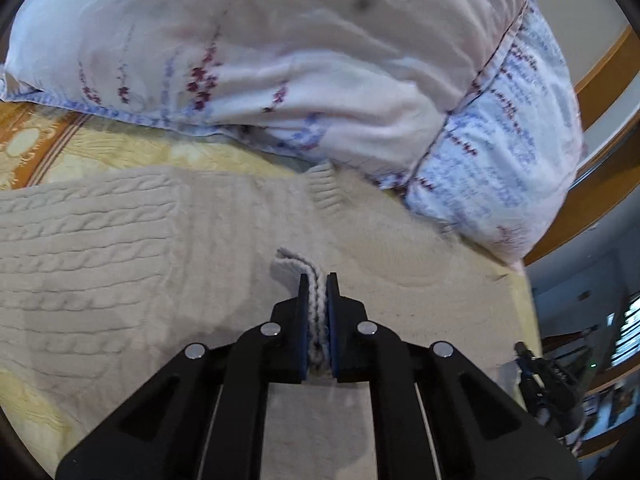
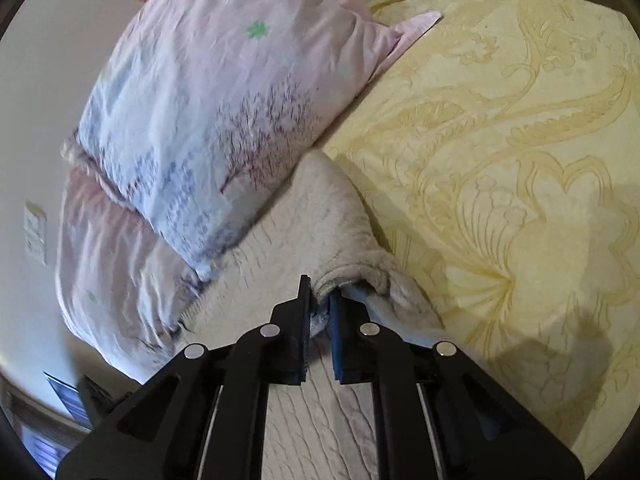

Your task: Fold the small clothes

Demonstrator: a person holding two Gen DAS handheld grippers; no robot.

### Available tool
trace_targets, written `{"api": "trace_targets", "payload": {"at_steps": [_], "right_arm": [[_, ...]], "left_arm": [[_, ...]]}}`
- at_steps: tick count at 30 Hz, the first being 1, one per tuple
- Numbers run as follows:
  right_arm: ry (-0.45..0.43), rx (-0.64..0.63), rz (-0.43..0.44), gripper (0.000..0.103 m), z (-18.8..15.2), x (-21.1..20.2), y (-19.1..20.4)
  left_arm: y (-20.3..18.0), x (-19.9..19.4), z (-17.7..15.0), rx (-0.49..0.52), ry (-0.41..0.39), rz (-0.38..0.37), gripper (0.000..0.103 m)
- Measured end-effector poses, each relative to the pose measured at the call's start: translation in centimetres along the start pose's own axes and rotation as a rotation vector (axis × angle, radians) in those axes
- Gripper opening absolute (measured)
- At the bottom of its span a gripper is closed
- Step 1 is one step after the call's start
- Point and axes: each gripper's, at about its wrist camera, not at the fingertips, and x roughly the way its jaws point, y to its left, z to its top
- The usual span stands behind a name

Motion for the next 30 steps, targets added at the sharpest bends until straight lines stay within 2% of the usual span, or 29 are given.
{"api": "trace_targets", "payload": {"at_steps": [4,8,10,11,12,13,15,17,21,24,26,30], "right_arm": [[0.001,-0.045,-0.089,0.009,-0.7,0.8,0.2],[-0.019,-0.111,-0.154,0.01,-1.1,0.5,1.3],[-0.02,-0.121,-0.165,0.025,-1.2,0.1,1.4],[-0.022,-0.124,-0.166,0.031,-1.3,-0.1,1.5],[-0.025,-0.128,-0.159,0.043,-1.5,-0.5,1.5],[-0.029,-0.135,-0.154,0.051,-1.7,-0.8,1.7],[-0.043,-0.156,-0.153,0.058,-2.1,-1.6,2.1],[-0.053,-0.176,-0.145,0.059,-2.5,-2.0,2.4],[-0.052,-0.213,-0.076,0.06,-3.6,-2.0,2.8],[-0.038,-0.233,-0.046,0.06,-4.2,-1.5,2.8],[-0.022,-0.237,-0.035,0.06,-4.4,-1.2,2.9],[-0.021,-0.24,-0.019,0.065,-4.5,-1.2,2.9]], "left_arm": [[0.6,1.4,-1.0,0.007,0.053,0.063,0.008],[0.9,1.5,-1.3,0.008,0.042,0.081,0.013],[1.0,1.0,-1.6,0.003,0.032,0.079,0.025],[1.3,0.3,-1.7,-0.004,0.021,0.076,0.04],[1.5,-0.4,-1.9,-0.009,0.009,0.074,0.053],[1.8,-1.4,-2.2,-0.011,-0.009,0.066,0.056],[2.9,-3.7,-2.7,-0.007,-0.045,0.046,0.063],[4.6,-6.1,-3.2,-0.026,-0.081,0.054,0.065],[10.2,-11.6,-4.5,-0.132,-0.174,0.087,0.065],[15.1,-15.2,-5.9,-0.243,-0.241,0.175,0.061],[18.0,-16.6,-6.6,-0.325,-0.254,0.219,0.06],[22.8,-18.1,-7.5,-0.485,-0.267,0.235,0.059]]}}
